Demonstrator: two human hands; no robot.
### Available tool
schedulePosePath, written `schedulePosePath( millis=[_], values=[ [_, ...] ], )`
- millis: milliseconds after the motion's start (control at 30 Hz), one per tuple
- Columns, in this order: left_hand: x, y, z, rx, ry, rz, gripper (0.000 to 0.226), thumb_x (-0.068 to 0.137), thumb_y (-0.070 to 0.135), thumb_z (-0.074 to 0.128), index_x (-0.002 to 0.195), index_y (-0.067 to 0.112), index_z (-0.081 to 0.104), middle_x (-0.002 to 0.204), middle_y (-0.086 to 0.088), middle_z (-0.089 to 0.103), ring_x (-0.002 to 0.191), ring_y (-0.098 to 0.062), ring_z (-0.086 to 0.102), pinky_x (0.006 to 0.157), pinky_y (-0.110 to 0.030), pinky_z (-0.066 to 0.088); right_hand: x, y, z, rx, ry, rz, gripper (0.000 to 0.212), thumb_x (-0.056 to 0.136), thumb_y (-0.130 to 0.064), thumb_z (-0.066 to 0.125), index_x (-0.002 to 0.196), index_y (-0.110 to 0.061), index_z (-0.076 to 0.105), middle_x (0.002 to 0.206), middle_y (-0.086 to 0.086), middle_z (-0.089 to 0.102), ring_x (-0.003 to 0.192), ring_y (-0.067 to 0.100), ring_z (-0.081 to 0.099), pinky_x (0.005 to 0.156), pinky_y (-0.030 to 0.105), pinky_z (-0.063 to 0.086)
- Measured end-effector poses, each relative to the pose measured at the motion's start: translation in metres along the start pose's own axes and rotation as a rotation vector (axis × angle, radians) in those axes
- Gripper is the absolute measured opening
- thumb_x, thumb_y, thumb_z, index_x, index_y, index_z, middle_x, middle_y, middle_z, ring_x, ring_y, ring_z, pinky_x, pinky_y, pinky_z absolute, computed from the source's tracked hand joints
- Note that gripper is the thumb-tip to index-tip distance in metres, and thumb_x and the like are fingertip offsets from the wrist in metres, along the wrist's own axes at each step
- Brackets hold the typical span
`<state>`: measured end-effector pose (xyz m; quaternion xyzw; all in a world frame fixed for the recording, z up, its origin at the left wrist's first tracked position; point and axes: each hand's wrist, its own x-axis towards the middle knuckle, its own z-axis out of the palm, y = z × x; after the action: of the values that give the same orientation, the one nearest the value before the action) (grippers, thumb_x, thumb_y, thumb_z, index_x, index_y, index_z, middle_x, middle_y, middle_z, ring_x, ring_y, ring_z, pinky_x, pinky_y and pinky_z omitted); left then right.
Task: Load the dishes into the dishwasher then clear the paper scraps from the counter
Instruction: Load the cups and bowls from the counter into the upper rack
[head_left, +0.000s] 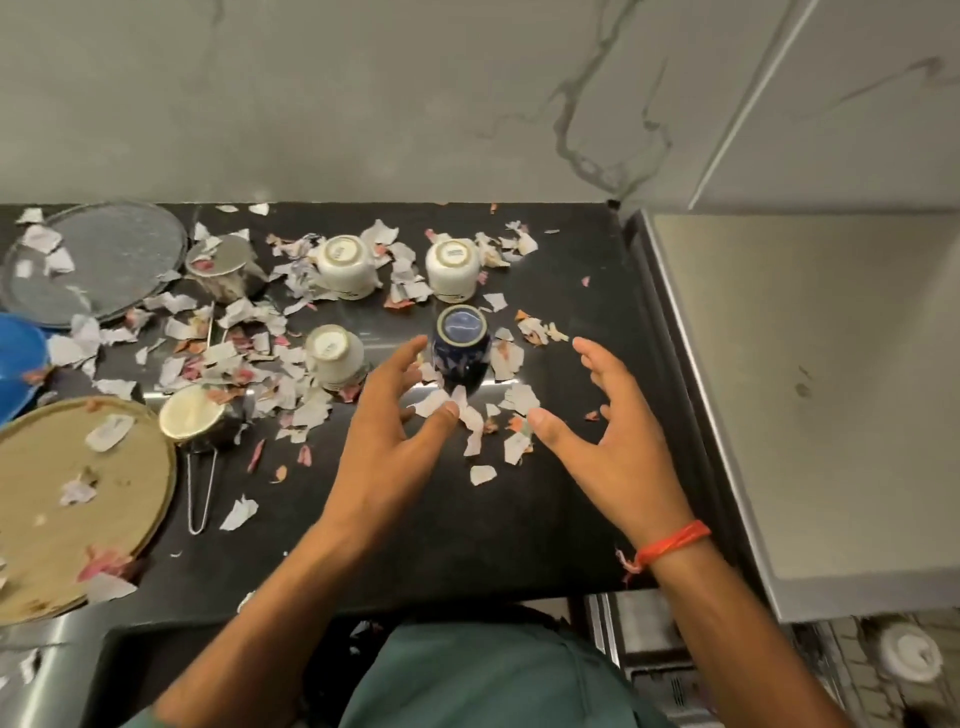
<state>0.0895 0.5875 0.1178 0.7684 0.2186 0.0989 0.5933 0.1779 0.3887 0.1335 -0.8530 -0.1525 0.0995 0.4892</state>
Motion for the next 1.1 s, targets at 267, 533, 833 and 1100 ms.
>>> schedulePosePath(
  millis=[267,533,833,1100],
  values=[
    [0.014,-0.017,-0.023,-0.029,0.149,-0.059,0.061,0.097,0.029,0.068,0.146,0.050,0.040,0.149,0.011,0.045,0.136,-0.003,0.045,0.113,-0.039,0.044,0.049,-0.010,0.028,-0.074,-0.208,-0.017,0.073,0.085,-0.037,0.078,0.147,-0.042,0.040,0.152,-0.016,0.042,0.132,-0.007,0.035,0.090,0.001,0.029],
    [0.022,-0.034,-0.039,-0.049,0.233,-0.129,0.061,0.097,0.026,0.068,0.147,0.048,0.040,0.148,0.011,0.046,0.132,-0.012,0.053,0.112,-0.046,0.045,0.108,-0.010,0.072,-0.141,-0.283,0.001,0.081,0.083,-0.031,0.081,0.151,-0.032,0.036,0.150,-0.006,0.047,0.141,0.014,0.040,0.111,0.028,0.030],
    [0.034,-0.052,-0.060,-0.022,0.359,-0.115,0.059,0.094,0.022,0.071,0.140,0.048,0.045,0.143,0.023,0.046,0.135,0.003,0.043,0.115,-0.036,0.038,0.133,0.008,0.108,-0.260,-0.301,-0.013,0.089,0.070,-0.029,0.091,0.145,-0.031,0.043,0.140,-0.005,0.054,0.133,0.018,0.048,0.109,0.029,0.038],
    [0.068,-0.073,-0.069,0.179,0.321,-0.145,0.080,0.087,0.026,0.078,0.154,0.033,0.034,0.158,0.006,0.036,0.147,-0.013,0.027,0.116,-0.030,0.021,0.133,0.009,0.101,-0.246,-0.231,-0.074,0.073,0.064,-0.026,0.094,0.119,-0.041,0.049,0.112,-0.019,0.058,0.112,0.007,0.057,0.099,0.028,0.049]
  ],
)
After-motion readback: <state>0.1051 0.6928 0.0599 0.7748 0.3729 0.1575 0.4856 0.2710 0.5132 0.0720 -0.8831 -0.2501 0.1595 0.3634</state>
